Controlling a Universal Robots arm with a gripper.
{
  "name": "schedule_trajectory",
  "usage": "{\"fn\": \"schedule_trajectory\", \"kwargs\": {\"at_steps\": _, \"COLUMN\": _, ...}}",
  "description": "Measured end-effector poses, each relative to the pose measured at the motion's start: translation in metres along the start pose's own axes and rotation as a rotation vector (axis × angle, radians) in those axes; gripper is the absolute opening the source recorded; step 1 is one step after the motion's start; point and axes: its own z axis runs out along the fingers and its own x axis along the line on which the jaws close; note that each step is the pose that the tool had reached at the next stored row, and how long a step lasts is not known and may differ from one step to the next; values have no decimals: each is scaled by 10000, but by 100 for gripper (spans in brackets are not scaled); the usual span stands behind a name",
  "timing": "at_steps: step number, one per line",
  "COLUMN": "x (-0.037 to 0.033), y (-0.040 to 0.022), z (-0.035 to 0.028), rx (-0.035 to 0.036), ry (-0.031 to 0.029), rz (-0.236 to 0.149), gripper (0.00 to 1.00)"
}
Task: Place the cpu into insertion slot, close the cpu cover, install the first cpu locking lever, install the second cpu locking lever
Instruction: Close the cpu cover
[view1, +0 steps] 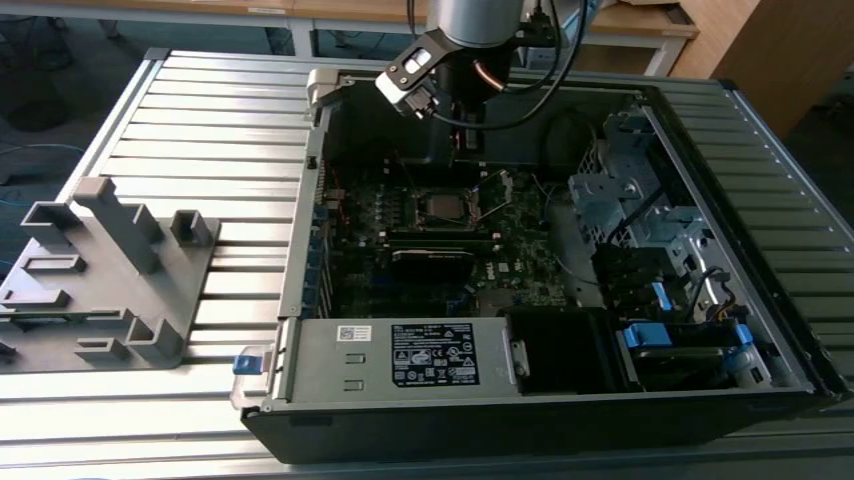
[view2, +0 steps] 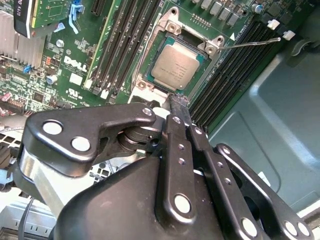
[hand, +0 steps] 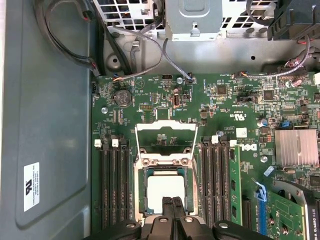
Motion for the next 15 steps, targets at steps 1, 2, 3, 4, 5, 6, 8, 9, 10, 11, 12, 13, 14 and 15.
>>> {"fn": "schedule_trajectory", "kwargs": {"at_steps": 1, "x": 0, "y": 1, "z": 0, "rx": 0, "ry": 0, "rz": 0, "gripper": 11}}
{"fn": "schedule_trajectory", "kwargs": {"at_steps": 2, "x": 0, "y": 6, "z": 0, "rx": 1, "ry": 0, "rz": -2, "gripper": 11}}
{"fn": "schedule_trajectory", "kwargs": {"at_steps": 3, "x": 0, "y": 12, "z": 0, "rx": 1, "ry": -1, "rz": -2, "gripper": 11}}
{"fn": "schedule_trajectory", "kwargs": {"at_steps": 4, "x": 1, "y": 21, "z": 0, "rx": 1, "ry": -2, "rz": -1, "gripper": 11}}
{"fn": "schedule_trajectory", "kwargs": {"at_steps": 5, "x": 1, "y": 32, "z": 1, "rx": 0, "ry": -1, "rz": 0, "gripper": 11}}
{"fn": "schedule_trajectory", "kwargs": {"at_steps": 6, "x": 1, "y": 43, "z": 2, "rx": 0, "ry": -1, "rz": 0, "gripper": 11}}
{"fn": "schedule_trajectory", "kwargs": {"at_steps": 8, "x": 2, "y": 57, "z": 3, "rx": 0, "ry": 0, "rz": 0, "gripper": 11}}
{"fn": "schedule_trajectory", "kwargs": {"at_steps": 9, "x": 2, "y": 60, "z": 3, "rx": 0, "ry": 1, "rz": -1, "gripper": 11}}
{"fn": "schedule_trajectory", "kwargs": {"at_steps": 10, "x": 2, "y": 60, "z": 3, "rx": 0, "ry": 0, "rz": 0, "gripper": 11}}
{"fn": "schedule_trajectory", "kwargs": {"at_steps": 11, "x": 2, "y": 61, "z": 3, "rx": 0, "ry": 0, "rz": 0, "gripper": 11}}
{"fn": "schedule_trajectory", "kwargs": {"at_steps": 12, "x": 2, "y": 61, "z": 3, "rx": 0, "ry": -1, "rz": 1, "gripper": 11}}
{"fn": "schedule_trajectory", "kwargs": {"at_steps": 13, "x": 2, "y": 61, "z": 3, "rx": 0, "ry": 0, "rz": 0, "gripper": 11}}
{"fn": "schedule_trajectory", "kwargs": {"at_steps": 14, "x": 2, "y": 62, "z": 3, "rx": 0, "ry": 0, "rz": 0, "gripper": 11}}
{"fn": "schedule_trajectory", "kwargs": {"at_steps": 15, "x": 2, "y": 64, "z": 3, "rx": 0, "ry": 0, "rz": -1, "gripper": 11}}
